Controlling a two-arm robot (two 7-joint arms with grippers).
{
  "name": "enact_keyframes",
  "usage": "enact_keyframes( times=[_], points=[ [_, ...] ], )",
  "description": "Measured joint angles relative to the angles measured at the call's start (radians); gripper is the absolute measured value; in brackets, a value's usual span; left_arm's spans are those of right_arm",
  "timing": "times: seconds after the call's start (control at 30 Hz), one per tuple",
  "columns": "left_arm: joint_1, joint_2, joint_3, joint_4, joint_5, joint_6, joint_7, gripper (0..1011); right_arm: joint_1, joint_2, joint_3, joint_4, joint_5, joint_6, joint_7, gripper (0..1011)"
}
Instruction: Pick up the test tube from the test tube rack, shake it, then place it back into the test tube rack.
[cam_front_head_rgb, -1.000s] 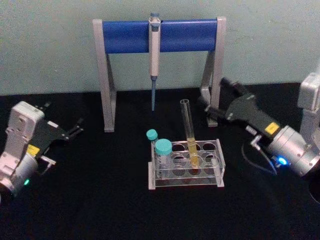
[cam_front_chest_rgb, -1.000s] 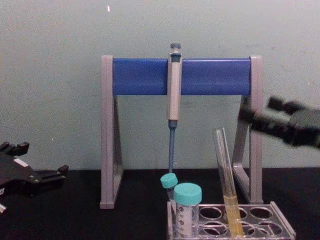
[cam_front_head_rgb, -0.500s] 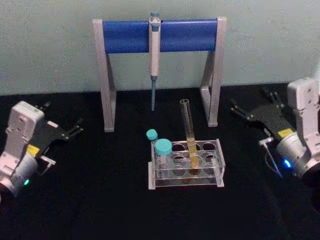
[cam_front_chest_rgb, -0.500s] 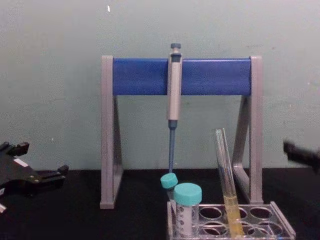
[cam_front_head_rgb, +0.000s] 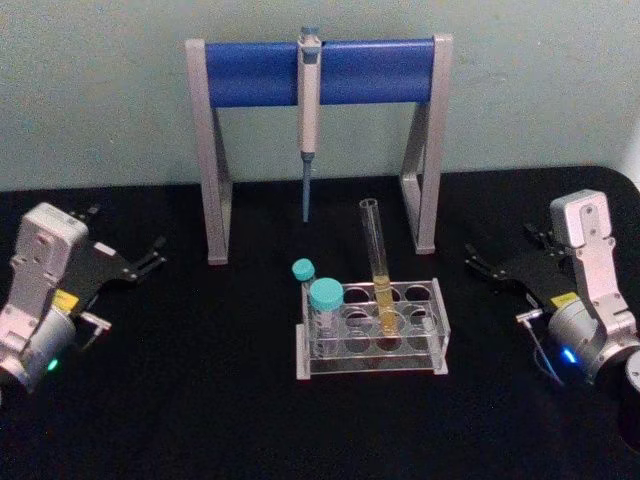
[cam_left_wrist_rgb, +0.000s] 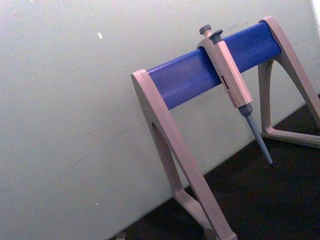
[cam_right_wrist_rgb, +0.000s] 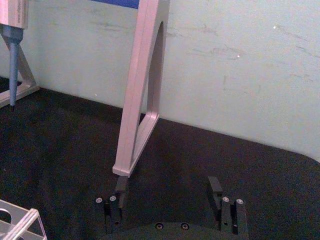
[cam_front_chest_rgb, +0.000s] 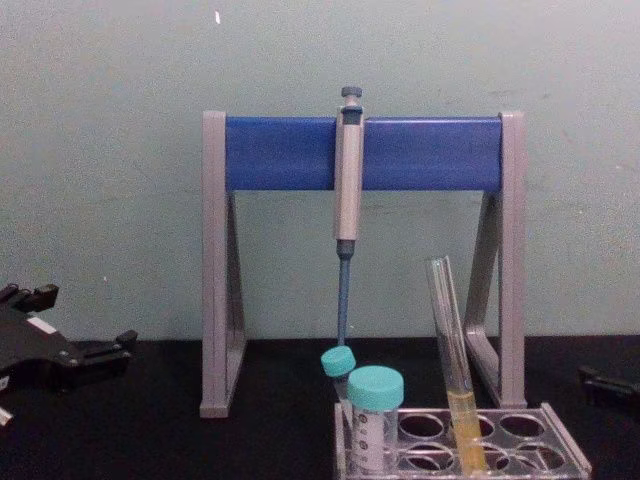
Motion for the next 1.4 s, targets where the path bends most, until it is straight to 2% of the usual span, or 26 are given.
enact_keyframes(
  times=[1.4],
  points=[
    [0.000, 0.000, 0.000, 0.000, 0.000, 0.000, 0.000, 1001, 0.002, 0.003, -0.002, -0.007, 0.006, -0.011, 0.004, 1000]
  ],
)
